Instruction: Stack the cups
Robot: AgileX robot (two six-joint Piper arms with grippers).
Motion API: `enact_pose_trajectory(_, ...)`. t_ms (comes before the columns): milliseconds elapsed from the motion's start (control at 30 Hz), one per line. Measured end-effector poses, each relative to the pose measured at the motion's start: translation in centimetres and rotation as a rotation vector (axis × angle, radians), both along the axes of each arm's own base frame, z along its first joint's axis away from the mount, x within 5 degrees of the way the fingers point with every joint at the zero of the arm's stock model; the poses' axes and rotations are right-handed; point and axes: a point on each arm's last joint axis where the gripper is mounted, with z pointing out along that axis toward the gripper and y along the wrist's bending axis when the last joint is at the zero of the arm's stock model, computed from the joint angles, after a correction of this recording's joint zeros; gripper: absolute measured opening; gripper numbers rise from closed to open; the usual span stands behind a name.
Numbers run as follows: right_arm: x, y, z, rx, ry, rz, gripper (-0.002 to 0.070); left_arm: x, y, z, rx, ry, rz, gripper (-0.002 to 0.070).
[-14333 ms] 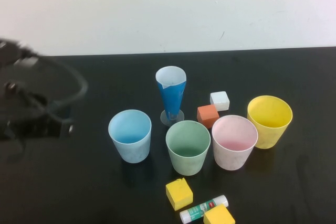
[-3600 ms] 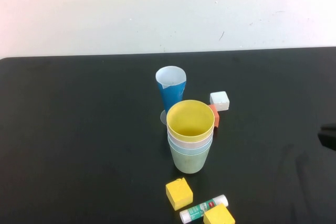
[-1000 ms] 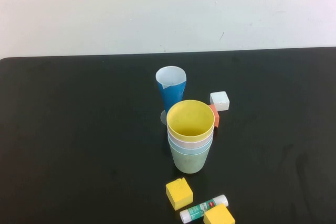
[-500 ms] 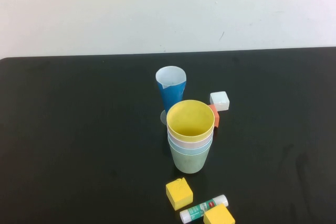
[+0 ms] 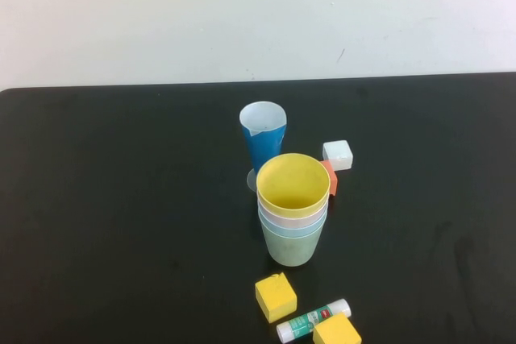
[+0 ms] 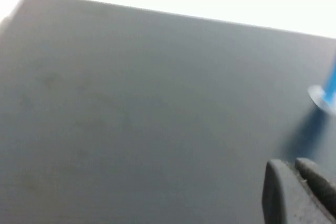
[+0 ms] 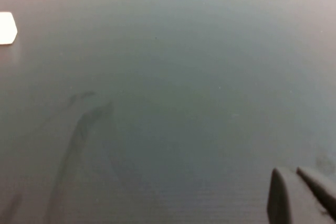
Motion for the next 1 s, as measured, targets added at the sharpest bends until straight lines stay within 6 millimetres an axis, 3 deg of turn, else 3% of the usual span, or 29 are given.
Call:
enact_pose_trajectory(200, 0.0, 0.0, 0.0, 0.000, 0.000, 0.000, -0.0003, 0.2, 0.6, -2.8, -0.030, -0.093, 0.179, -0.0001)
enact_pose_trajectory(367, 0.0, 0.0, 0.0, 0.000, 0.000, 0.000, -0.0003, 0.3, 0.8, -5.0, -0.015, -0.063, 0.231, -0.0001)
enact_pose_trajectory(500, 0.0, 0.0, 0.0, 0.000, 0.002, 0.000, -0.0003, 0.2, 0.6, -5.3, 0.003, -0.032, 0.191, -0.0001)
enact_pose_trajectory(733, 0.0, 0.0, 0.0, 0.000, 0.002, 0.000, -0.0003, 0.1, 0.2, -5.5, 0.203, -0.020, 0.063, -0.0001)
enact_pose_trajectory(1000, 0.0, 0.0, 0.0, 0.000, 0.002, 0.000, -0.0003, 0.1, 0.2, -5.5, 0.223, -0.019, 0.057, -0.0001)
